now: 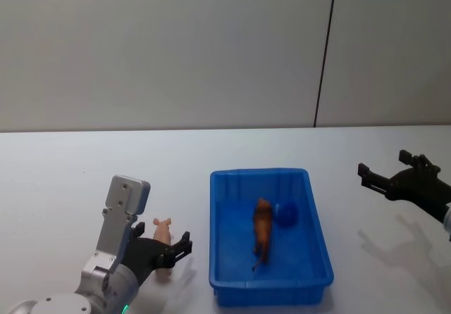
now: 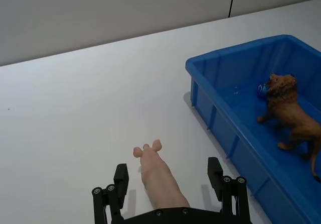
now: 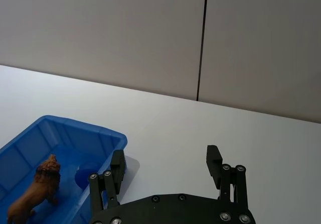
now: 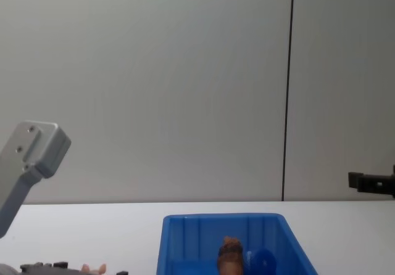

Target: Pick up the two dolls from the table and place them into the box.

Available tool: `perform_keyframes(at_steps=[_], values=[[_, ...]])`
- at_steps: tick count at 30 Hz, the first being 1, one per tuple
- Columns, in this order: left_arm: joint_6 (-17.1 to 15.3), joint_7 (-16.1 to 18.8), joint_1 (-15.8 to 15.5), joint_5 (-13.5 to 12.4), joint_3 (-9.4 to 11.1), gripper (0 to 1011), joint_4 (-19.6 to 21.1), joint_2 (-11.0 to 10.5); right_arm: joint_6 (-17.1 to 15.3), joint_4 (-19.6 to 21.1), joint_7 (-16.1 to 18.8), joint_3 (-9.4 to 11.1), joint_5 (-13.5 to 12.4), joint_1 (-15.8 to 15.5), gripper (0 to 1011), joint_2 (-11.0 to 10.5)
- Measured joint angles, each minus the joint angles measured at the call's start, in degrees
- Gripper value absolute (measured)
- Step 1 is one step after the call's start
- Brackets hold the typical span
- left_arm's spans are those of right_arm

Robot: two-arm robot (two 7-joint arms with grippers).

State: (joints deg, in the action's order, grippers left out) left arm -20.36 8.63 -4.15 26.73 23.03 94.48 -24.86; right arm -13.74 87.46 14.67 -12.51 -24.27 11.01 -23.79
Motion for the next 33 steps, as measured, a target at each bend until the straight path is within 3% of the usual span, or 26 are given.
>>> perform_keyframes(at_steps=[17, 27, 33], values=[[-4.9, 1.2, -0.6, 0.7, -0.3, 993, -1.0, 1.3, 0.0, 0.0, 0.0, 0.0, 0.0, 0.0, 1001, 0.0], [-7.7, 2.0, -0.9, 0.8, -0.5, 762, -1.6, 2.1, 0.0, 0.0, 0.0, 0.0, 0.0, 0.0, 1001, 0.0], [-8.8, 2.6, -1.0, 0.7, -0.6, 565, -1.8, 2.4, 0.0, 0.0, 0.0, 0.0, 0.0, 0.0, 1001, 0.0]])
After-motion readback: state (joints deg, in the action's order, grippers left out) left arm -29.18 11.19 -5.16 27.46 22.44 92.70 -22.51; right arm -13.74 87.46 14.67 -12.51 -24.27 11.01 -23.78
